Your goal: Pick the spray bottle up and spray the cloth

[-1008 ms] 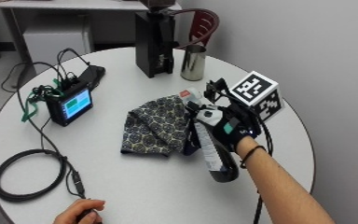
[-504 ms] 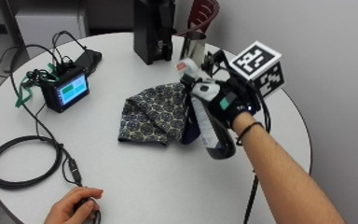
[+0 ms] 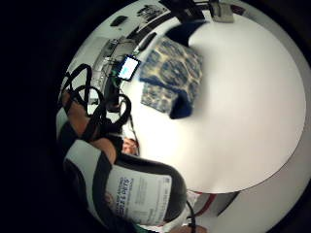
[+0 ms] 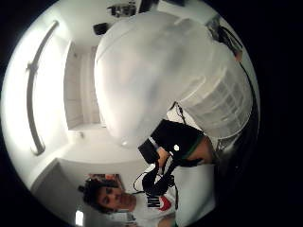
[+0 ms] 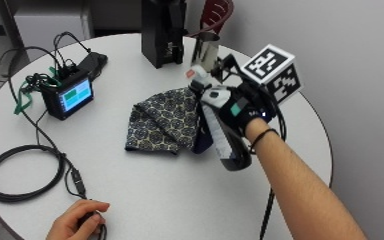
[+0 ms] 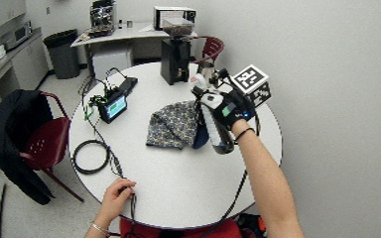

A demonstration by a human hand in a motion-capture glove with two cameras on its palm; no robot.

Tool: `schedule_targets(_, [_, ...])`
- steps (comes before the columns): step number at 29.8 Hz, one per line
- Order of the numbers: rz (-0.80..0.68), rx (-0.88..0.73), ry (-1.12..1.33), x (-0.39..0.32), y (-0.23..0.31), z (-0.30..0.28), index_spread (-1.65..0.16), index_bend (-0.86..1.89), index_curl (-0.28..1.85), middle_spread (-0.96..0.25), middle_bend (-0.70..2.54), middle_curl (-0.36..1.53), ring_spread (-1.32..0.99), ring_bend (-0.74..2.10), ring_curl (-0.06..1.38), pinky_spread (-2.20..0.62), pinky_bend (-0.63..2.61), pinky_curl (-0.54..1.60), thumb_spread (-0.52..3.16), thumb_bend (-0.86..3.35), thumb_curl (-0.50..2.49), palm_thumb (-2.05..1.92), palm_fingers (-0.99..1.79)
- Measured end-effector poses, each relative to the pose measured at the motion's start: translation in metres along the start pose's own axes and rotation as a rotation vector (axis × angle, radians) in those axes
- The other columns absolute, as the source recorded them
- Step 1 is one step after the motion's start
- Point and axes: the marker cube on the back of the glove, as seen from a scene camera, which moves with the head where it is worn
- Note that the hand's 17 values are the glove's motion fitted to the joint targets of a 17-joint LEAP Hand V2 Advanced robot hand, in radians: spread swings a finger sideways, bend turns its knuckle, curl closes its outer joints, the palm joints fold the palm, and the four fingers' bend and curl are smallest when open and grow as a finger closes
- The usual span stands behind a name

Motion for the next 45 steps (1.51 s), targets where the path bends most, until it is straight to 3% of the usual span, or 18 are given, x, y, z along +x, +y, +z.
schedule_targets(4, [0.039,-0.051,-0.037,0.026,-0.002,0.015,-0.14,0.18,0.43,-0.05,0.61,0.47,-0.08,0.66,0.43,0.01,0.25,0.37,1.03,-0.02,0.29,0.40,1.31])
schedule_targets(12, [-0.078,0.022,-0.063,-0.024,0.003,-0.013,-0.13,0.17,0.44,-0.05,0.62,0.47,-0.08,0.67,0.43,0.01,0.25,0.37,1.03,-0.02,0.28,0.40,1.31])
schedule_targets(30, [-0.142,-0.031,-0.099,-0.035,0.005,0.016,-0.13,0.17,0.44,-0.05,0.62,0.47,-0.08,0.68,0.43,0.02,0.25,0.37,1.04,-0.02,0.28,0.40,1.30])
schedule_targets(45, [-0.431,0.105,-0.371,-0.053,-0.007,0.099,-0.16,0.17,0.44,-0.05,0.57,0.45,-0.07,0.63,0.42,0.05,0.25,0.37,1.02,-0.02,0.29,0.41,1.20])
